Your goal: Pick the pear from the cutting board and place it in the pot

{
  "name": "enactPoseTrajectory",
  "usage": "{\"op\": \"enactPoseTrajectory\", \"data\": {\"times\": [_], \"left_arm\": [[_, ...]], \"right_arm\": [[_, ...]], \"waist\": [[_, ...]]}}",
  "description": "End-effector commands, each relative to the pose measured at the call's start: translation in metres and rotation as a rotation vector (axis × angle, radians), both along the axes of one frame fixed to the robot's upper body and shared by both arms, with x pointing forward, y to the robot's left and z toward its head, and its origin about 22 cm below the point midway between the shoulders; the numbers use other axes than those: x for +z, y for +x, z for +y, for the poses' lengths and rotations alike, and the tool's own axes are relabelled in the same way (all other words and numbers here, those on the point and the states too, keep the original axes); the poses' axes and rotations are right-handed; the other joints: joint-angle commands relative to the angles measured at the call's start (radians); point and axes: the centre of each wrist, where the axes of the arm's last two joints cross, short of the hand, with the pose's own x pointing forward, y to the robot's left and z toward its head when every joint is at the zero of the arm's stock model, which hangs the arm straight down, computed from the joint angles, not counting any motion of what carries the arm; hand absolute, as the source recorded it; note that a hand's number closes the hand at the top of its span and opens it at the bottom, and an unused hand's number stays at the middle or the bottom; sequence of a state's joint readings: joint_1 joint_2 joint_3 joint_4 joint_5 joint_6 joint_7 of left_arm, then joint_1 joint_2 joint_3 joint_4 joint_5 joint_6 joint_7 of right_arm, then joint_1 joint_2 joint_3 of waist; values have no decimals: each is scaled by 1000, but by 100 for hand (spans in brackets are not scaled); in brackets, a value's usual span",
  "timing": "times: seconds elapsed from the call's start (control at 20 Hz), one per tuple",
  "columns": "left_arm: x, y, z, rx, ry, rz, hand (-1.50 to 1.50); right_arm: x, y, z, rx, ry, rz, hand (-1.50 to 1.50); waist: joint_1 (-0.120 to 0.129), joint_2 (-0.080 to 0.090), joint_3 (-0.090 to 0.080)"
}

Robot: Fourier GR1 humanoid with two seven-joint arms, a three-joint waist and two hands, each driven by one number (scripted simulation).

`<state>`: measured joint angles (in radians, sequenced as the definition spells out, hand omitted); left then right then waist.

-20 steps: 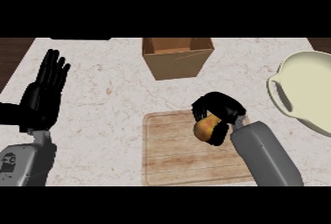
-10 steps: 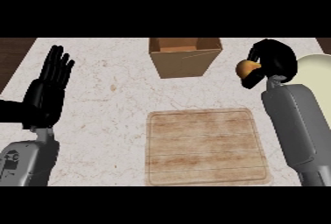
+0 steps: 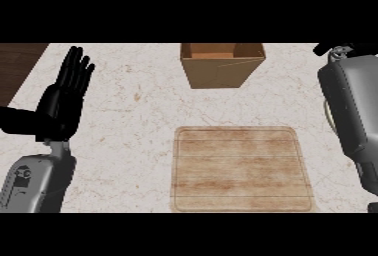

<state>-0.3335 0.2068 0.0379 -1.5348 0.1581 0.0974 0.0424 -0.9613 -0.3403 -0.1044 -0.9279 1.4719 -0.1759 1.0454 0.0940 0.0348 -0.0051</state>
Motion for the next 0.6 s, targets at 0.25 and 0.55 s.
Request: {"op": "enactPoseTrajectory", "data": {"times": [0.25, 0.55], "left_arm": [[-9, -8, 3, 21, -9, 19, 0], [-2, -2, 19, 78, -2, 35, 0]], "right_arm": [[4, 20, -3, -345, -33, -109, 150], [-21, 11, -44, -370, 0, -31, 150]], "waist": [[-25, -17, 5], [-80, -30, 6]]}}
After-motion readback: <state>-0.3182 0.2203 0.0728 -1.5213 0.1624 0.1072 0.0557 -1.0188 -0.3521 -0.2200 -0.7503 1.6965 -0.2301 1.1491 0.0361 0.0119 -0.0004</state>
